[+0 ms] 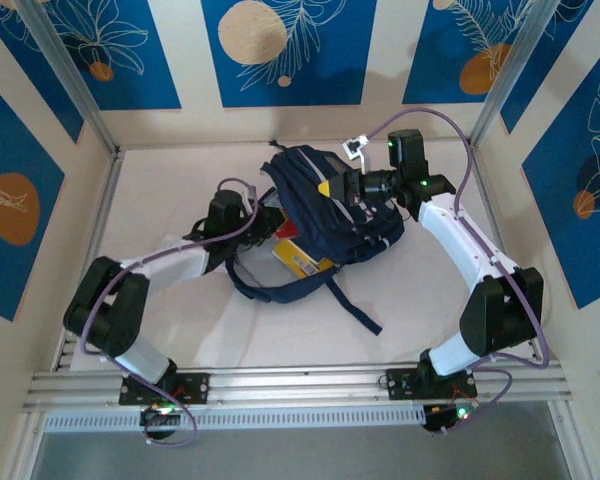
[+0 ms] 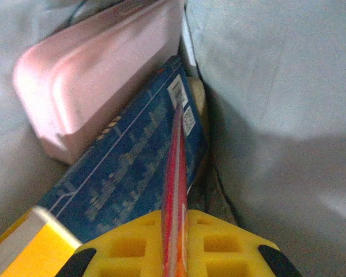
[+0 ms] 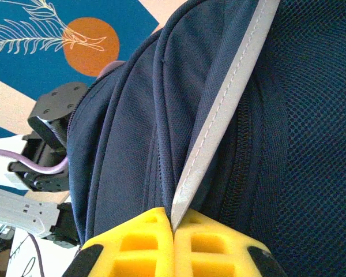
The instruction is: Pack books, pencil case, and school supplies into a backpack
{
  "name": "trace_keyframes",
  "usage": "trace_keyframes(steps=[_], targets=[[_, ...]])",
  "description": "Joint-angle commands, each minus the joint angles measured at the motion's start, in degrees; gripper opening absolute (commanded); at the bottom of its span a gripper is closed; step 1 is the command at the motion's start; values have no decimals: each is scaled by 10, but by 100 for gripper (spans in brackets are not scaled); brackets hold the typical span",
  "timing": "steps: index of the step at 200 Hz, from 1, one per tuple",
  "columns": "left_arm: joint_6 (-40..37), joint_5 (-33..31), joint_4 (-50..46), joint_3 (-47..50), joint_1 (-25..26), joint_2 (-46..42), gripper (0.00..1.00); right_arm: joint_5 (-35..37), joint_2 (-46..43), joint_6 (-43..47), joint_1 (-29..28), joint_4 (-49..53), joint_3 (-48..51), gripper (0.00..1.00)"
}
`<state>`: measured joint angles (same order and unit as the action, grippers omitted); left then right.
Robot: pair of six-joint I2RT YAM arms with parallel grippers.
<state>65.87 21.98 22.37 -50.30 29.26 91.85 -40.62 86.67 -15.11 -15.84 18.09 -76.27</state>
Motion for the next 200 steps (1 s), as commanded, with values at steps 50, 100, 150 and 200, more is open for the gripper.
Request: trace_keyframes(steps=[50,100,150,200], targets=[[15,30,35,-136,74,139,32,-20,-69,-64,1,-140,33,0],[-9,44,-2,-112,54,75,66,0,-79,-45,14,-109,37,0],[-94,54,-148,-41,19,-69,67,128,-90,15,17,-5,42,0],[-222,-37,-410,-27,-36,-228,65,211,-120,66,7,39,97,0]])
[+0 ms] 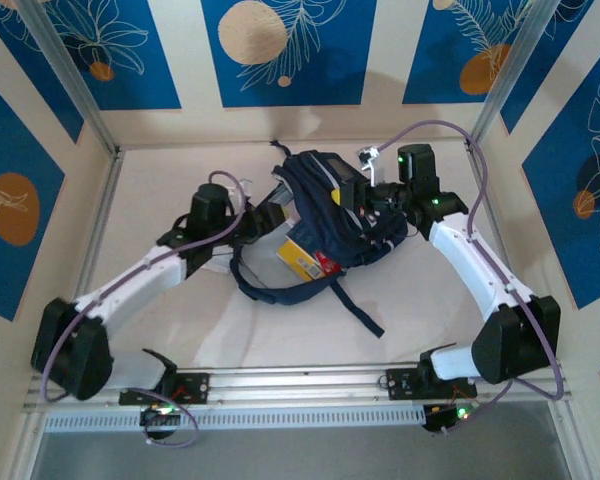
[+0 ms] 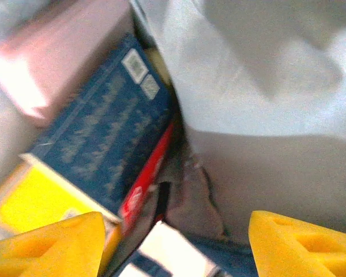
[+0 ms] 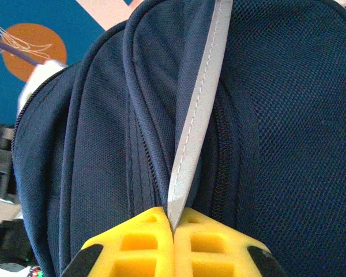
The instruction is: Pack books, pencil case, and school supplies into a backpack
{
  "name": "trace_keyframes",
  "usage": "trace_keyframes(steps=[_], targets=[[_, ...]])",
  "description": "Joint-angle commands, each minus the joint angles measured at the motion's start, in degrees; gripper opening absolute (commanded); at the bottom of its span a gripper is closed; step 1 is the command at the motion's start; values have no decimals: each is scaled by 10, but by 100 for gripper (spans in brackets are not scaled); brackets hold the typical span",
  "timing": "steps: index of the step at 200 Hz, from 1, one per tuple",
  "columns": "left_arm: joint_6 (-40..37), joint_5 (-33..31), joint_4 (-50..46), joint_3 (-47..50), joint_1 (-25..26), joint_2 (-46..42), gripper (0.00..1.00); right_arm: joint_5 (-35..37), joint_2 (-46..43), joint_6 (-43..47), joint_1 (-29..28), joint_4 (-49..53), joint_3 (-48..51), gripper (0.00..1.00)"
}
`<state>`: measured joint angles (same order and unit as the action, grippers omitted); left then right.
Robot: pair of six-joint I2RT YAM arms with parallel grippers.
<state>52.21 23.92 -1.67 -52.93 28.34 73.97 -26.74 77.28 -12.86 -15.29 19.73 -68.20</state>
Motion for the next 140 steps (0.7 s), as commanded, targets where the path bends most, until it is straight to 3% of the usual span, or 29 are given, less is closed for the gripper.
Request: trace_keyframes(steps=[1,42,68,93,102,108,121,140], targets=[[-87,-58,-174,-1,-29,-51,65,75,-25,45,2,24,17,0],[-100,-182,-313,-21,-79,-91,67,195,-13,84,-23,62,25,0],[-66,-290,-382,-33,-91,-72,87,220,13,76,-40,86,13,4],[-35,-316,-424,-60,-113,-12,94,261,29,76,-82,106,-6,17],[-27,-313,-430,-72,-122,13,96,276,28,73,-96,105,-11,32],[-21,-315,-433,-77,-126,28,98,290,27,71,-104,108,-14,35],[-3,-318,-436,-86,-138,55,100,309,23,66,-119,117,-24,51],[20,-311,-424,-90,-158,87,100,335,16,57,-132,143,-39,54]])
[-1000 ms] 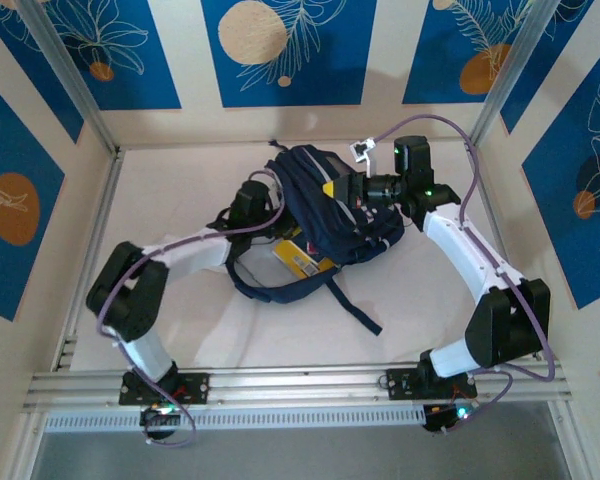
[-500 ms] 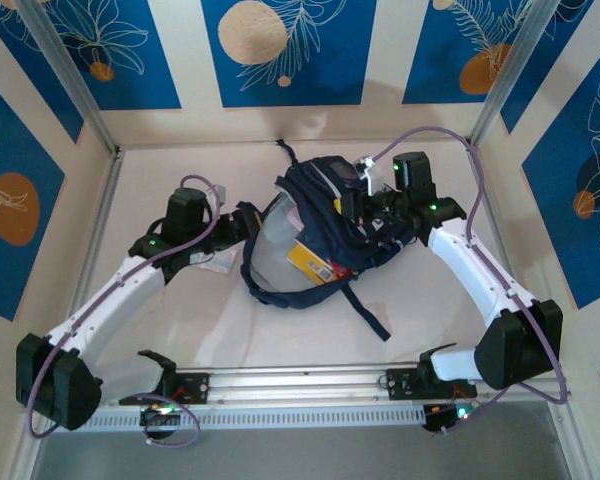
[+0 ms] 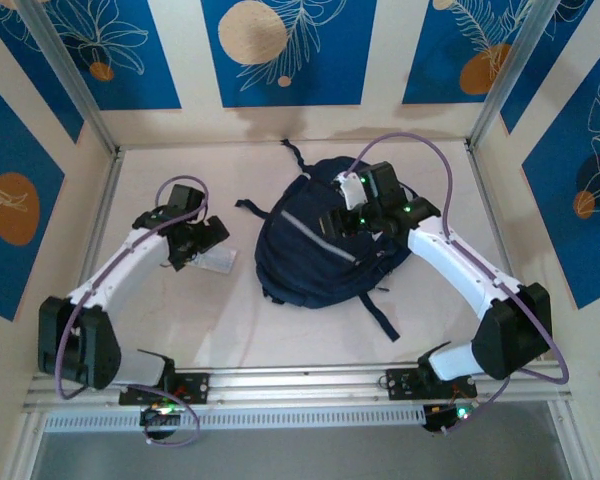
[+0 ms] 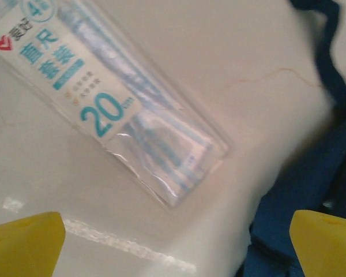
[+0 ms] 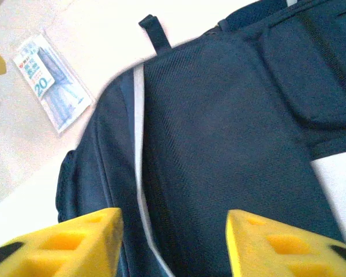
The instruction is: Pack books, pencil case, and school supplies into a backpack
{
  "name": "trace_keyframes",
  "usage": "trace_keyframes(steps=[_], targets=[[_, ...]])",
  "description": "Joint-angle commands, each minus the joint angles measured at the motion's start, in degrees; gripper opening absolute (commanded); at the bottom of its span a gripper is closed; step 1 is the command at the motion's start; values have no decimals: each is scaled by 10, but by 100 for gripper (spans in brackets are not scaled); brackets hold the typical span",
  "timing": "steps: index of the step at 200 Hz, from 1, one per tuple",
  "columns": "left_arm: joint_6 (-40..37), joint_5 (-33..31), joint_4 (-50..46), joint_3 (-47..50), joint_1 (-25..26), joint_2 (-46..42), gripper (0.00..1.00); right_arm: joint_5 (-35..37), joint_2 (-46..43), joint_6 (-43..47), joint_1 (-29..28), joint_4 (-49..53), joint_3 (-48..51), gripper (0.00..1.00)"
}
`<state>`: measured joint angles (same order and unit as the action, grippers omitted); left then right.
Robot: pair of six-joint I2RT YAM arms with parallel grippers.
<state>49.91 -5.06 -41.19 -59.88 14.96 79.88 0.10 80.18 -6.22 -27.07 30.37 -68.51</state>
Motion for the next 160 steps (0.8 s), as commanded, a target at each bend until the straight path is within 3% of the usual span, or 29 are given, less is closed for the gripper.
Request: trace_keyframes(steps=[1,43,68,160], targets=[[44,-21,-30,-21,-26,30,100,68,-14,-10,-15,39,-37,54],[107,-61,-127,-91,-63,140,100,127,-59,-35,-55,93,-40,53],[135,-49,-136,-117,-85,199,100,142,-100,-67,-80,107,-18,53],[160,-8,-25,-129,-97,314,100,113,-187,-114,-98,120,43,57]])
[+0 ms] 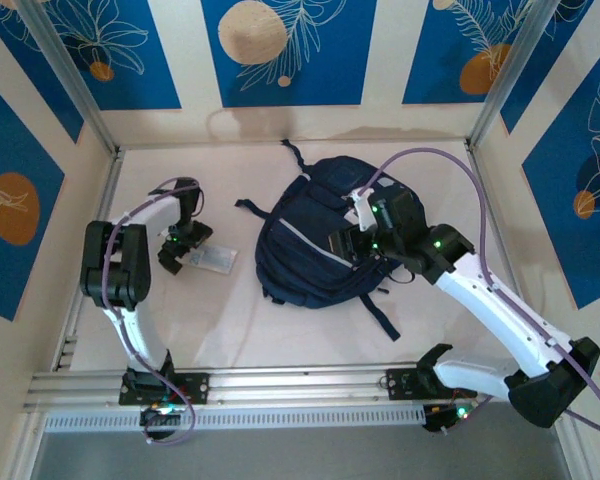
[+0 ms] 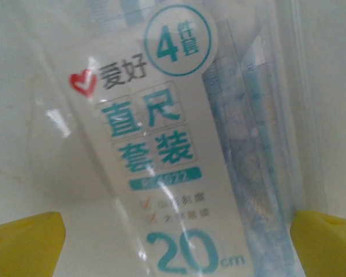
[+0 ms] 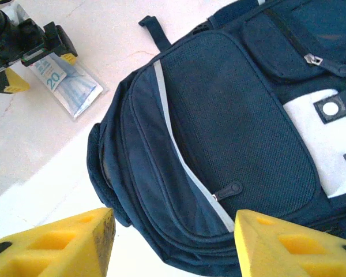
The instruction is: Pack books, pencil case, and school supplies into a backpack
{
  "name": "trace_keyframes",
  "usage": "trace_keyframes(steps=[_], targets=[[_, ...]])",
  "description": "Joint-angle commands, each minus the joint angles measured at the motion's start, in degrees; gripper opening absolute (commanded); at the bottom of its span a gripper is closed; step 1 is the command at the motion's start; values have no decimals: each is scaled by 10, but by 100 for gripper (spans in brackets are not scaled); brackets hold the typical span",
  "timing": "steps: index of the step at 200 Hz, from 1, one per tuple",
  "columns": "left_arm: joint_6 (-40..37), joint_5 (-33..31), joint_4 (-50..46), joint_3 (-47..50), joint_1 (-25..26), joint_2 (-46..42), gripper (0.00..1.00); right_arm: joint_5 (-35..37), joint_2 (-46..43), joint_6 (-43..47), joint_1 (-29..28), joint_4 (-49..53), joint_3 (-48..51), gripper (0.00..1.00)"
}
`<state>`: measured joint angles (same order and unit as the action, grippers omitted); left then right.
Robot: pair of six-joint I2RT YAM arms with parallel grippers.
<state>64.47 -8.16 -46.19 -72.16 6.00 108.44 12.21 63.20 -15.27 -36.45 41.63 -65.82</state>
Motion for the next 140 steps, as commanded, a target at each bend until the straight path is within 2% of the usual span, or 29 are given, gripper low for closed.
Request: trace_keyframes(steps=[1,49,117,140], targets=[[13,24,26,-5,-8,30,100,-9,-18,-24,-4,7,16,57],[-4,59,69,63,2,19,92,-52,-19,-34,-5,-11,29,55],[-15,95,105,246,56,-106,78,-129,42,-61,-37,-74,30,49],[-14,110,114,292,91,-155,75,-142,68,-55,-56,-79,21,48]])
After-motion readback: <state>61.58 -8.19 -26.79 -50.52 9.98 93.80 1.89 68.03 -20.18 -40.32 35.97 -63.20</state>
